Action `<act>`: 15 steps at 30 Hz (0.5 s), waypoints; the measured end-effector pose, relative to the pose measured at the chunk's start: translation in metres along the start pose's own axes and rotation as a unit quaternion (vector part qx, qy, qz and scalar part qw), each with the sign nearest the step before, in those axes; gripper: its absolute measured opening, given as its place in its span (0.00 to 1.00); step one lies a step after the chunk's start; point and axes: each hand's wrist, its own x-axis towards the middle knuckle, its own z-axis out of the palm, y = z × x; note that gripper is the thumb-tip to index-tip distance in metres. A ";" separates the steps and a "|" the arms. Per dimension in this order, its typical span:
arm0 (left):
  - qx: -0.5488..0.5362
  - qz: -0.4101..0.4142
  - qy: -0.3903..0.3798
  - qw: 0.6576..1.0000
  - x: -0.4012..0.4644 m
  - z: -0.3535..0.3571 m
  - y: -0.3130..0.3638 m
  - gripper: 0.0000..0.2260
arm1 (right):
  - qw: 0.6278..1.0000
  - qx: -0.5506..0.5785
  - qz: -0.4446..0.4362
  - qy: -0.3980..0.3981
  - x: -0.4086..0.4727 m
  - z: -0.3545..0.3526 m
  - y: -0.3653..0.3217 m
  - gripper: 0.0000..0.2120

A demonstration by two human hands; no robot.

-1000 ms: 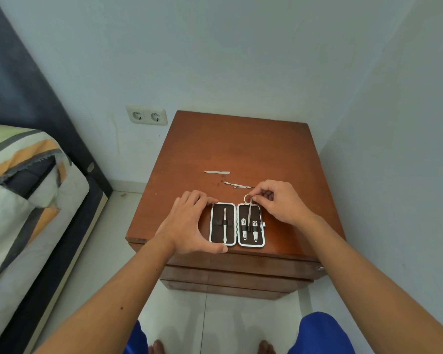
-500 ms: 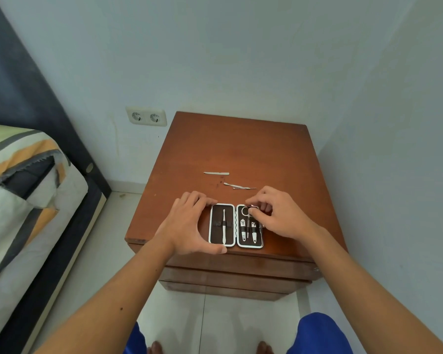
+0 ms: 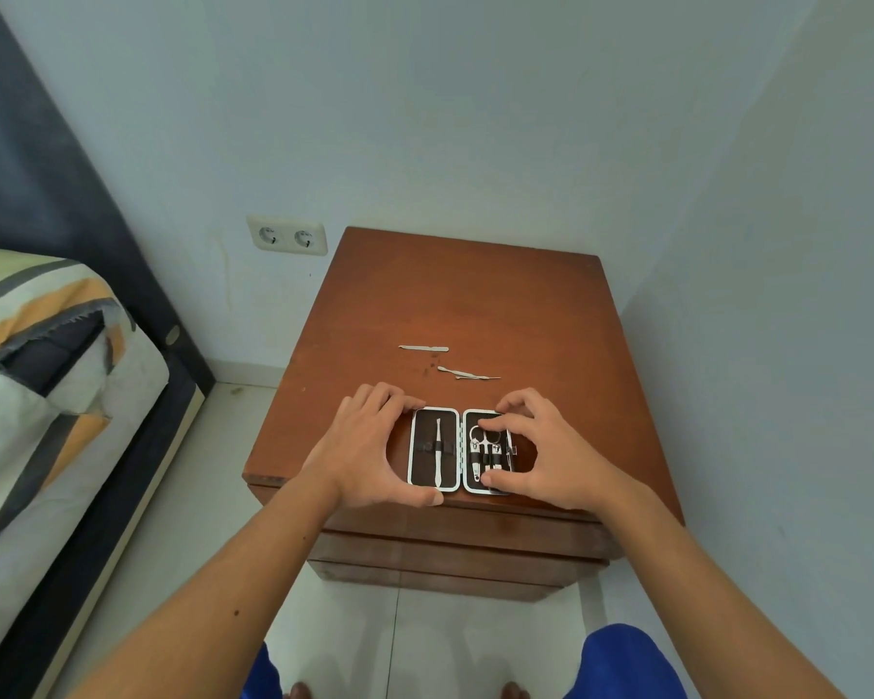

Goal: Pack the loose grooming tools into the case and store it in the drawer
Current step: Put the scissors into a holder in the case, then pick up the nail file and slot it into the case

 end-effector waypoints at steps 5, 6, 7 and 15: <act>0.000 0.000 0.002 1.000 0.000 0.000 0.000 0.51 | 0.999 0.023 -0.005 0.028 0.004 -0.001 0.001 0.28; 0.000 0.000 0.003 1.000 0.001 0.000 0.000 0.51 | 0.998 0.038 -0.002 0.044 0.008 -0.003 0.000 0.24; 0.000 -0.001 0.003 1.000 0.000 0.000 0.001 0.51 | 0.997 0.051 0.006 0.063 0.013 -0.005 -0.001 0.19; 0.000 0.003 0.009 1.000 0.000 0.000 0.001 0.51 | 0.986 0.008 0.051 0.161 0.087 -0.012 -0.009 0.04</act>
